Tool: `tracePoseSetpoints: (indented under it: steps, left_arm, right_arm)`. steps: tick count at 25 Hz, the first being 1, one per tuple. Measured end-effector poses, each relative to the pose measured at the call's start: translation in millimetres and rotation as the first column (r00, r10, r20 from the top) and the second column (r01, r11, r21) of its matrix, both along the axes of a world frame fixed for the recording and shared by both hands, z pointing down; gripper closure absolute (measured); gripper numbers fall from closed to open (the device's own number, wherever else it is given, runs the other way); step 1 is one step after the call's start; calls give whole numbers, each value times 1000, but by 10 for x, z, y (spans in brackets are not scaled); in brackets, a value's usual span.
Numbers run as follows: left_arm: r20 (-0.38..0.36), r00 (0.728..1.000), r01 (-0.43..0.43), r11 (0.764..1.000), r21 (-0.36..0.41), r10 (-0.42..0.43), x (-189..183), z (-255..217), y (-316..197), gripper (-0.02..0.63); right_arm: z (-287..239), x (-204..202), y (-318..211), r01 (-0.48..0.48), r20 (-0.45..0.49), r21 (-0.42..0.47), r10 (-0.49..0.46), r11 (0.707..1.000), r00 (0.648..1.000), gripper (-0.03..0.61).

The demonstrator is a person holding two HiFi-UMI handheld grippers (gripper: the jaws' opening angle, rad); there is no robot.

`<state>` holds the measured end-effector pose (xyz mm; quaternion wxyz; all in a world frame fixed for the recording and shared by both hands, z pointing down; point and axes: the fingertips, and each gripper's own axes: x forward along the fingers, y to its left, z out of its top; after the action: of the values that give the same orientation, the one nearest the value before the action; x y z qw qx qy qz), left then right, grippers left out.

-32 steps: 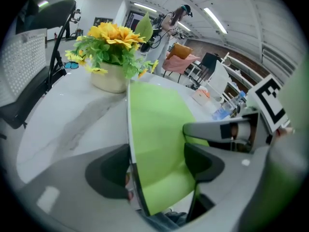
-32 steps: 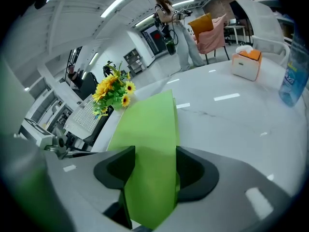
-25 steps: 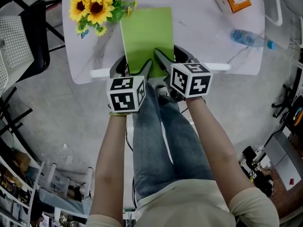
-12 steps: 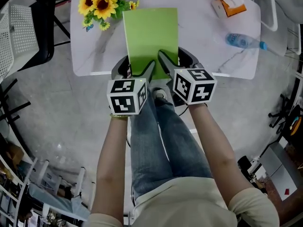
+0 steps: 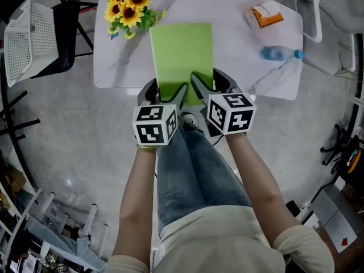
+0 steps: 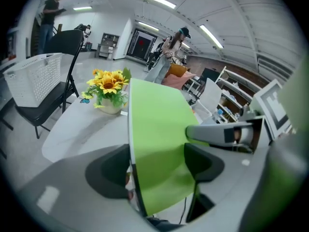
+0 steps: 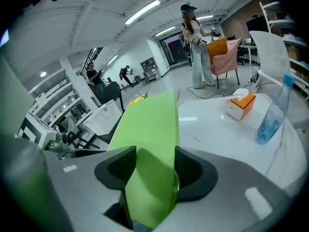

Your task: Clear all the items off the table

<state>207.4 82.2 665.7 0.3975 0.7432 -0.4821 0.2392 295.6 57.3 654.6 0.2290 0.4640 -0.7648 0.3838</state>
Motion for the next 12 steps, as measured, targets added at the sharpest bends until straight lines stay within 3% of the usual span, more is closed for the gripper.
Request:
tracePoseSetpoints:
  steps: [12]
  left_arm:
    - [-3, 999, 43, 997, 57, -43, 152, -791, 288, 258]
  right_arm:
    - [-809, 148, 260, 54, 6, 58, -55, 997, 998, 342]
